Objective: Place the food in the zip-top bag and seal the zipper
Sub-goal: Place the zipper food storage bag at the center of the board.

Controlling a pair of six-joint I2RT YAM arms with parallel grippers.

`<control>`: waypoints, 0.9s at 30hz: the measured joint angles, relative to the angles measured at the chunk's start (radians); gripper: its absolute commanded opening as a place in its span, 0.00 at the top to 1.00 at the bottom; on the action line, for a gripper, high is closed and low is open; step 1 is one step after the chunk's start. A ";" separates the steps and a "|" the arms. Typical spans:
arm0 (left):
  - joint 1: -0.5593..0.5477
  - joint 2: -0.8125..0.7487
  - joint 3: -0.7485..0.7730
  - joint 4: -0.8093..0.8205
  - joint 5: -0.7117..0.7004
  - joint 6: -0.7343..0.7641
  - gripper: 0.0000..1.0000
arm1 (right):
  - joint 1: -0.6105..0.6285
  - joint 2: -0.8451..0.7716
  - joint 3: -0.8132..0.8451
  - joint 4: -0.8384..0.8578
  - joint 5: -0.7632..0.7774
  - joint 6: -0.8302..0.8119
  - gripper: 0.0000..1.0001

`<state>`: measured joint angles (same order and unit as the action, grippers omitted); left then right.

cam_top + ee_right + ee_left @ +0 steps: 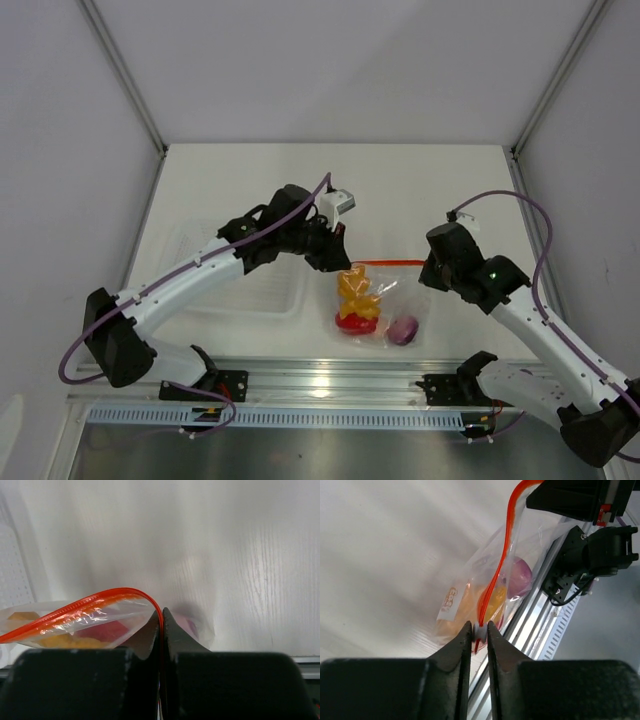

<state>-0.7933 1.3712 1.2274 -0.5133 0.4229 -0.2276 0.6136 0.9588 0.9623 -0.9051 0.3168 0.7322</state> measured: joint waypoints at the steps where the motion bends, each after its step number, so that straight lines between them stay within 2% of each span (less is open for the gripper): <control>1: 0.000 0.002 0.005 0.002 -0.006 -0.002 0.72 | -0.019 -0.002 0.000 0.003 -0.013 -0.010 1.00; 2: 0.001 0.002 0.009 0.005 -0.012 -0.001 0.55 | -0.037 -0.003 0.000 0.002 -0.019 -0.019 1.00; 4: 0.002 0.002 0.021 0.014 -0.025 -0.003 0.43 | -0.067 -0.003 -0.003 0.004 -0.031 -0.034 1.00; 7: 0.003 -0.004 0.026 0.034 -0.048 0.001 0.03 | -0.104 -0.003 -0.011 0.011 -0.051 -0.055 1.00; 8: 0.004 -0.011 0.026 0.038 -0.059 0.001 0.00 | -0.117 -0.003 -0.014 0.016 -0.061 -0.061 1.00; 14: 0.005 -0.139 0.005 0.095 -0.178 -0.013 0.01 | -0.206 0.036 -0.016 0.058 -0.120 -0.105 1.00; 19: 0.005 -0.472 -0.189 0.257 -0.217 -0.059 0.01 | -0.338 0.134 -0.012 0.114 -0.177 -0.159 1.00; 22: 0.005 -0.618 -0.266 0.291 -0.209 -0.095 0.01 | -0.407 0.224 0.019 0.128 -0.188 -0.198 0.99; 23: 0.005 -0.643 -0.274 0.294 -0.205 -0.108 0.00 | -0.422 0.252 0.032 0.132 -0.187 -0.210 0.95; 24: 0.005 -0.655 -0.279 0.296 -0.199 -0.120 0.01 | -0.436 0.282 0.052 0.135 -0.188 -0.222 0.73; 26: 0.005 -0.662 -0.297 0.292 -0.187 -0.144 0.00 | -0.454 0.335 0.093 0.146 -0.191 -0.245 0.49; 27: 0.005 -0.667 -0.317 0.293 -0.182 -0.156 0.00 | -0.460 0.358 0.116 0.149 -0.193 -0.259 0.30</control>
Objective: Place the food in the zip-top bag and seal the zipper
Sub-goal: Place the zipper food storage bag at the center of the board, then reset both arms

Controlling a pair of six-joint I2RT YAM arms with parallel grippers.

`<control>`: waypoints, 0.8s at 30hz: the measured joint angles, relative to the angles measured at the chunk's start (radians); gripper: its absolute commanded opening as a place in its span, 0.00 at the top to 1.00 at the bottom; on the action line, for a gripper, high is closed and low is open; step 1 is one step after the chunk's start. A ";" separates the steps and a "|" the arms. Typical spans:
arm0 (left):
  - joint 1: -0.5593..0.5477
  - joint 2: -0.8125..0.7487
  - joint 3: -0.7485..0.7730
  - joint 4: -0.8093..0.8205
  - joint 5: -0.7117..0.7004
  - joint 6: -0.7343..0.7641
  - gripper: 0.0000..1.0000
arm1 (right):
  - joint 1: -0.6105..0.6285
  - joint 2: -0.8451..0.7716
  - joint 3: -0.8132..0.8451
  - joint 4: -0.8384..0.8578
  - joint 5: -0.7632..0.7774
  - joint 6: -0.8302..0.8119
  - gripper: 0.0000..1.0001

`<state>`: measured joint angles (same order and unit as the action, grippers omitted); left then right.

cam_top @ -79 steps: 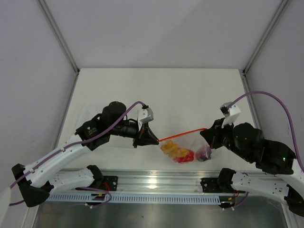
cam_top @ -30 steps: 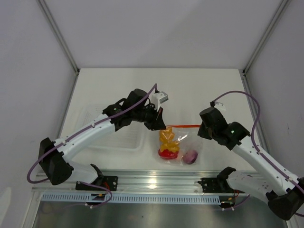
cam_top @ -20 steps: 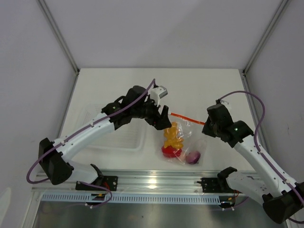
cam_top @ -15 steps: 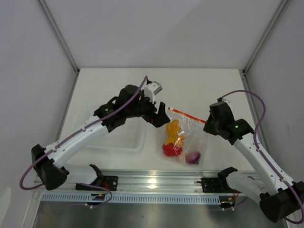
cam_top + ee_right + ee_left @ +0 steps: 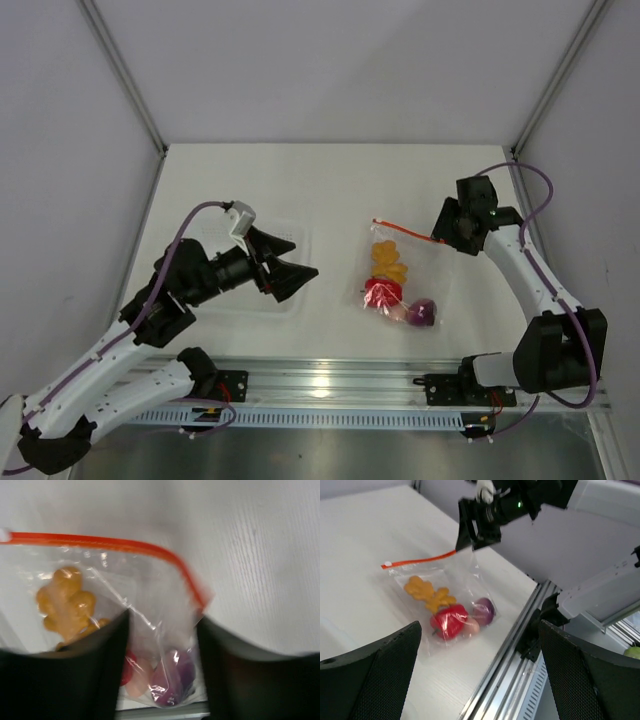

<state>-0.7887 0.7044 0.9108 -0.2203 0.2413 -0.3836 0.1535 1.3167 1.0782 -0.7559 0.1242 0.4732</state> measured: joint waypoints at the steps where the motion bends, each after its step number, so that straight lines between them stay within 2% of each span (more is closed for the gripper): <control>1: 0.000 -0.008 -0.019 -0.002 0.003 -0.011 0.01 | -0.003 0.021 0.025 0.004 -0.001 -0.010 0.25; 2: 0.000 -0.022 -0.051 -0.006 0.007 -0.028 0.00 | -0.005 0.041 0.048 0.008 -0.002 -0.025 0.18; 3: 0.000 -0.029 -0.074 -0.011 0.010 -0.039 0.01 | -0.003 0.057 0.071 0.012 0.001 -0.035 0.01; 8: 0.000 -0.051 -0.132 -0.031 0.033 -0.092 0.01 | 0.053 0.061 0.143 0.004 0.055 -0.061 0.01; 13: 0.000 -0.103 -0.200 -0.016 0.047 -0.137 0.01 | 0.175 -0.082 0.131 -0.034 0.121 -0.039 0.01; 18: 0.000 -0.191 -0.302 -0.006 0.047 -0.190 0.00 | 0.318 -0.362 -0.026 -0.099 0.197 0.083 0.01; 24: 0.000 -0.318 -0.409 0.011 0.045 -0.264 0.01 | 0.423 -0.568 -0.200 -0.217 0.227 0.245 0.01</control>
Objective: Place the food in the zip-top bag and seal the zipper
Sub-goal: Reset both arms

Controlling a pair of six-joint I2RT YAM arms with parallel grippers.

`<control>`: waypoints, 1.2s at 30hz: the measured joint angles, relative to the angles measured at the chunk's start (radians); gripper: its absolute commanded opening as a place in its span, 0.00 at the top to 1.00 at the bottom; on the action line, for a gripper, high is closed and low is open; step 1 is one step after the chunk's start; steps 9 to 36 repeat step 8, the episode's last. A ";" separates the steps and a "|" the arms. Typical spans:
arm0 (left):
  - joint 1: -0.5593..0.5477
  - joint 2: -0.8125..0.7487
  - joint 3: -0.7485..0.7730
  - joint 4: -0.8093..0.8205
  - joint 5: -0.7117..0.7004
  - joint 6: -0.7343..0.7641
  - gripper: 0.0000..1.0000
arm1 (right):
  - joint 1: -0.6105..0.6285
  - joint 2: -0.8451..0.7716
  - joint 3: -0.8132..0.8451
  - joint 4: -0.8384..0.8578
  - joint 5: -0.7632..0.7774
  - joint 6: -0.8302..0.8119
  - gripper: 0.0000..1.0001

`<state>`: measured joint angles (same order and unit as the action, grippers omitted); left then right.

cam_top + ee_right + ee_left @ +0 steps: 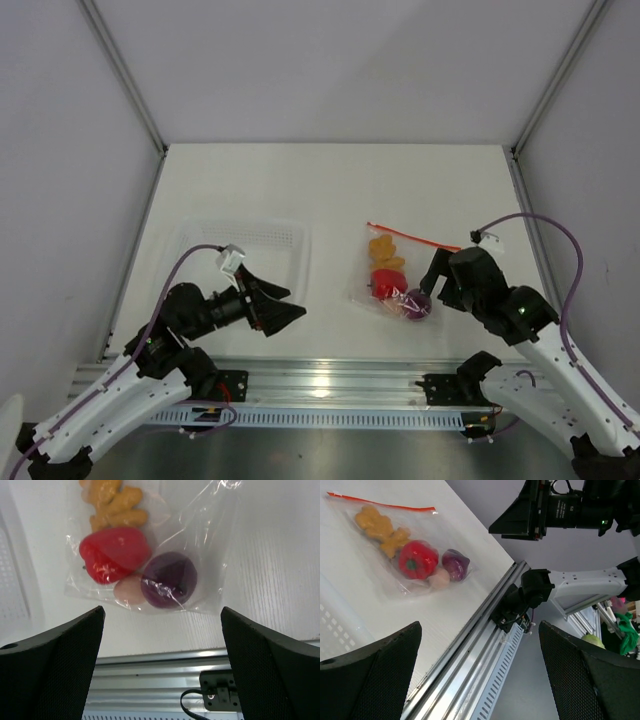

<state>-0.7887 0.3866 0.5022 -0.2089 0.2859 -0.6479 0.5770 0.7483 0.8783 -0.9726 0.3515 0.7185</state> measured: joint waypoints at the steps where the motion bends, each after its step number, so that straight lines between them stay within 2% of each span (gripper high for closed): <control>1: 0.000 -0.022 -0.018 0.006 0.000 -0.013 0.01 | 0.015 -0.024 -0.014 -0.014 0.001 0.023 0.01; 8: 0.000 -0.183 -0.128 0.040 0.020 -0.106 0.01 | 0.109 -0.122 -0.065 -0.010 0.011 0.121 0.00; 36: 0.000 -0.183 -0.128 0.040 0.020 -0.106 0.01 | 0.109 -0.122 -0.065 -0.010 0.011 0.121 0.00</control>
